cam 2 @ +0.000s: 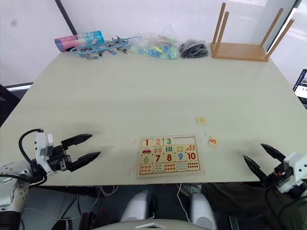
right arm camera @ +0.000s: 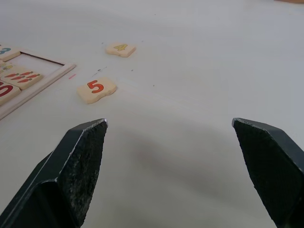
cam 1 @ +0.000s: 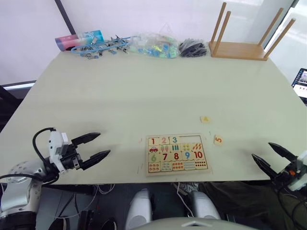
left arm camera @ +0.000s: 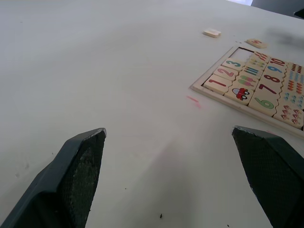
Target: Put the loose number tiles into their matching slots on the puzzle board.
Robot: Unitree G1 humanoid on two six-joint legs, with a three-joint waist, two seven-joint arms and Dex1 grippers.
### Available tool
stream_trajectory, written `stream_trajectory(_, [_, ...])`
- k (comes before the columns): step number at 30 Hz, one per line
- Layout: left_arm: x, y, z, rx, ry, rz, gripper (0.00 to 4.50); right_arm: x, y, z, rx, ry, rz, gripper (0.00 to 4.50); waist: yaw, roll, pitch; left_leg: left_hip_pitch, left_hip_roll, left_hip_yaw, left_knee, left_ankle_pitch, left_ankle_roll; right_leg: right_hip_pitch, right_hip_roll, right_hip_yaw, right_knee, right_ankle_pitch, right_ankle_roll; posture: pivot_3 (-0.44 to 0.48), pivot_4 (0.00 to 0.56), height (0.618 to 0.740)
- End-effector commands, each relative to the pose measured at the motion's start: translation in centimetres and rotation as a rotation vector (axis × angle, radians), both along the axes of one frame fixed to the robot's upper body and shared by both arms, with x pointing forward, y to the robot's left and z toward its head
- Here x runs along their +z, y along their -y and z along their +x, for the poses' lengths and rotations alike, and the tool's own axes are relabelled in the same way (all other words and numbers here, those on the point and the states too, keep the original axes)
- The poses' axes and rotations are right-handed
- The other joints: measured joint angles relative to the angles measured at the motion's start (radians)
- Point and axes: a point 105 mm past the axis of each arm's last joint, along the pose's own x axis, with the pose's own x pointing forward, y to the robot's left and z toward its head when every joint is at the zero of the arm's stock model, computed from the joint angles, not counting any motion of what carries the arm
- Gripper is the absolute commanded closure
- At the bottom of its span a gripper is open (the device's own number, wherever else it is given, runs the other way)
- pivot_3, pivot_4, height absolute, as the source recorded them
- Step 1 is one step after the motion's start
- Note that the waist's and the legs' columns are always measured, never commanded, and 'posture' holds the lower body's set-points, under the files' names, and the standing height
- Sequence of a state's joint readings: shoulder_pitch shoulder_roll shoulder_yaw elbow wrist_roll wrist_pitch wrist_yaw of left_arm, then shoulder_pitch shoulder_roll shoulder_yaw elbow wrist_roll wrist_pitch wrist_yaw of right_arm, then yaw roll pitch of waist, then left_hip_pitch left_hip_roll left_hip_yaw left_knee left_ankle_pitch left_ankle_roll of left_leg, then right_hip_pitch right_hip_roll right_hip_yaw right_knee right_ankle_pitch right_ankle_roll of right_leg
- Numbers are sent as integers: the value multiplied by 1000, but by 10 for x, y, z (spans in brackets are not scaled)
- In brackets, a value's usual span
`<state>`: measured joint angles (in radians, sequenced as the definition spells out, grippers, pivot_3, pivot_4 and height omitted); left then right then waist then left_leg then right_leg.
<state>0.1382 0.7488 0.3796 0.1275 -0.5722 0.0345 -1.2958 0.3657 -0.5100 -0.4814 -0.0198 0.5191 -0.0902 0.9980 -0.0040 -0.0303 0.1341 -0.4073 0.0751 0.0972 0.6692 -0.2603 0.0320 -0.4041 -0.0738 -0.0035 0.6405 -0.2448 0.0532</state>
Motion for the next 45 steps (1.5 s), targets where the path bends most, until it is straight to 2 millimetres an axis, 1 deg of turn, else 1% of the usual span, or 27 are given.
stream_trajectory(1, [9,0,-1,17,52,0,0,6,-2,5,26,29,-22,92,-1,0,0,0,0,0,0,0,0,0,0,0,0,0,0,0,150,738])
stream_trajectory(12, [7,6,-2,75,71,-38,0,7,-7,10,47,34,-26,92,0,0,0,0,0,0,0,0,0,1,0,0,0,0,0,0,150,738])
stream_trajectory(19, [12,6,-2,85,82,-34,0,7,-6,10,52,31,-26,92,0,0,0,1,0,0,0,0,0,1,0,0,0,0,0,0,150,738])
stream_trajectory(24, [12,7,-4,71,74,-19,0,5,-6,9,54,26,-24,92,0,0,0,1,0,0,0,0,0,1,0,0,0,0,0,0,150,738])
stream_trajectory(30, [17,9,-3,84,86,-40,0,5,-7,10,60,30,-11,92,-1,0,0,1,0,0,0,0,0,1,0,0,0,0,0,0,150,738])
stream_trajectory(33, [16,13,-5,68,77,-33,0,8,-12,15,67,34,0,92,-1,0,0,1,0,0,0,0,0,1,0,0,0,0,0,0,150,738])
stream_trajectory(35, [16,14,-6,69,76,-36,0,7,-15,19,73,23,-23,92,-2,0,0,1,0,0,0,0,0,1,-1,0,0,0,0,0,150,738])
stream_trajectory(41, [17,20,-10,53,75,-32,0,13,-32,34,85,35,-14,92,-3,1,0,1,0,0,0,0,0,1,-1,1,0,0,0,0,150,738])
stream_trajectory(44, [18,22,-10,48,80,-36,0,17,-43,43,89,41,-16,92,-3,1,0,1,0,0,0,0,0,1,-1,1,0,0,0,0,150,738])
stream_trajectory(45, [20,23,-9,39,87,-37,0,19,-53,52,93,42,-16,92,-3,1,0,1,0,0,0,0,0,1,-1,1,0,0,0,0,150,738])
